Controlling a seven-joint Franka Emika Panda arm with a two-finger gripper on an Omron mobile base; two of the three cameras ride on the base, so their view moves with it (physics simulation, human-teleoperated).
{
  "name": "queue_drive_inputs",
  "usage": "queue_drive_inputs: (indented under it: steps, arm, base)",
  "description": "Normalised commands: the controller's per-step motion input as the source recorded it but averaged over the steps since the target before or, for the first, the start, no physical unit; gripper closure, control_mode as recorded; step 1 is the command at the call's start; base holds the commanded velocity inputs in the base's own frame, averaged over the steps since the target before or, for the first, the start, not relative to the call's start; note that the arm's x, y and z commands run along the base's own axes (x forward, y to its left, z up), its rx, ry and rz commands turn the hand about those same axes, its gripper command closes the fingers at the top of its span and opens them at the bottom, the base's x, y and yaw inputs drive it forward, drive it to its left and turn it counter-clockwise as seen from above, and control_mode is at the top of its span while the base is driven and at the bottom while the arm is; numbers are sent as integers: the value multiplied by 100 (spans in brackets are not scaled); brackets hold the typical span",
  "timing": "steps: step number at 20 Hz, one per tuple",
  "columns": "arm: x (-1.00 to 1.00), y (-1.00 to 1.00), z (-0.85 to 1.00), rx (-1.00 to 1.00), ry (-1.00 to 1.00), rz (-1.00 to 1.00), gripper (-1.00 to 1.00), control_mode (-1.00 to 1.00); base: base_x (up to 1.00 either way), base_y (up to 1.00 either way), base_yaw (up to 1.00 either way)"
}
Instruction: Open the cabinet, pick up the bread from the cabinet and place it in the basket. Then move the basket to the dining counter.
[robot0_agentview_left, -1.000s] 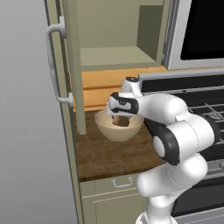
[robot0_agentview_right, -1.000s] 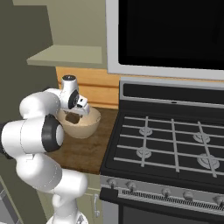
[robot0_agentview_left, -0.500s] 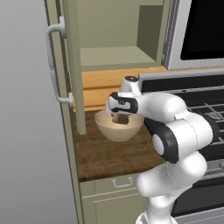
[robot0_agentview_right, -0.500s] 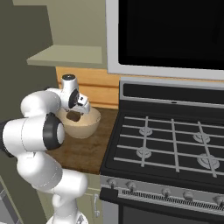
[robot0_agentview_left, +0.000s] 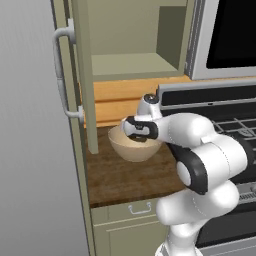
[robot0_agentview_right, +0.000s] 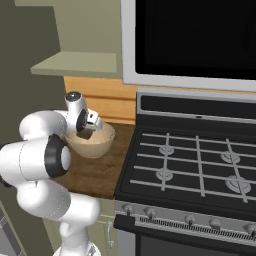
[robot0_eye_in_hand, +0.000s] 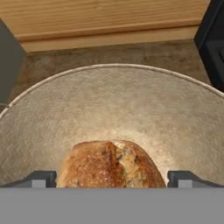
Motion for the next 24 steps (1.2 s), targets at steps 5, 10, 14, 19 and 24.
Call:
queue_drive_inputs:
  steps: [5,10,14,19,24]
  arm:
    - [-9,-5,10,0,19,0,-100,-100]
    - [-12,0,0,-2,4,0,-100,-100]
    - [-9,0,0,-4,0,0,-100,-100]
    - [-9,0,-12,-8,-6,0,-100,-100]
    - [0,0,-30,-10,-15,-5,-100,-100]
  base:
    - [0,0,0]
    - [0,0,0]
    - [0,0,0]
    - [0,0,0]
    - [0,0,0]
